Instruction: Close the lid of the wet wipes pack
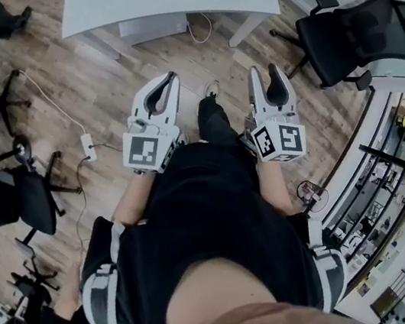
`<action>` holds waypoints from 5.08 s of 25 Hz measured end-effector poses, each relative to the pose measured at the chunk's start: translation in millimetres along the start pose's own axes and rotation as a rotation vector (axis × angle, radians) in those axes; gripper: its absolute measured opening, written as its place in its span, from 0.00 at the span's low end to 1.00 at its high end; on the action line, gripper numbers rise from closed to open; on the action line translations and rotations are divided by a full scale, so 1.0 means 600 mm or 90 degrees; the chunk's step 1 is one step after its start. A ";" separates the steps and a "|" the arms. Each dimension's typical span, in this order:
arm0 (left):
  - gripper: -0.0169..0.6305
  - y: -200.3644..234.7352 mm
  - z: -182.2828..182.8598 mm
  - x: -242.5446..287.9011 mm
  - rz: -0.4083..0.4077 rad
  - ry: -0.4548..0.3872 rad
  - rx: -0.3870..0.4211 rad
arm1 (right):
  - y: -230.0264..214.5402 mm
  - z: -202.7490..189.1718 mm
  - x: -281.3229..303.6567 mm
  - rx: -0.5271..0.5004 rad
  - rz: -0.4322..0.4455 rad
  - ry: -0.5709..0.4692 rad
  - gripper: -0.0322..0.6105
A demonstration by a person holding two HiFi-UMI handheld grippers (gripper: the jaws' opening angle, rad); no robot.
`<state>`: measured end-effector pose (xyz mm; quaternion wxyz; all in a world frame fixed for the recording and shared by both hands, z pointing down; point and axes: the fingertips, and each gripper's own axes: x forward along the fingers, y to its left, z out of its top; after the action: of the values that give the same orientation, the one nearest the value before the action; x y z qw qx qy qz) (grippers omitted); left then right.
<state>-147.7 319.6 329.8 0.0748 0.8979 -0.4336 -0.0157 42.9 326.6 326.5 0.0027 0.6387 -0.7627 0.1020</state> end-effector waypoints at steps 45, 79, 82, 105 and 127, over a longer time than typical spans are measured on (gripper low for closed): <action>0.33 0.331 -0.408 0.915 -0.320 0.535 0.360 | -0.421 0.005 0.828 -0.049 0.036 0.142 0.36; 0.33 0.343 -0.628 0.993 -0.535 0.659 0.419 | -0.419 -0.334 1.074 -0.224 0.433 0.600 0.37; 0.33 0.345 -0.628 0.992 -0.539 0.660 0.417 | -0.422 -0.394 1.077 -0.275 0.511 0.679 0.36; 0.33 0.350 -0.626 0.990 -0.535 0.654 0.396 | -0.426 -0.493 1.080 -0.307 0.655 0.850 0.21; 0.33 0.336 -0.635 0.989 -0.512 0.672 0.410 | -0.395 -0.471 0.912 -0.348 0.691 0.778 0.22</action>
<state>101.3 -221.3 757.6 -0.0050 0.8530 0.0400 0.5203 137.6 -199.6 713.1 0.5170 -0.0044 -0.8250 0.2282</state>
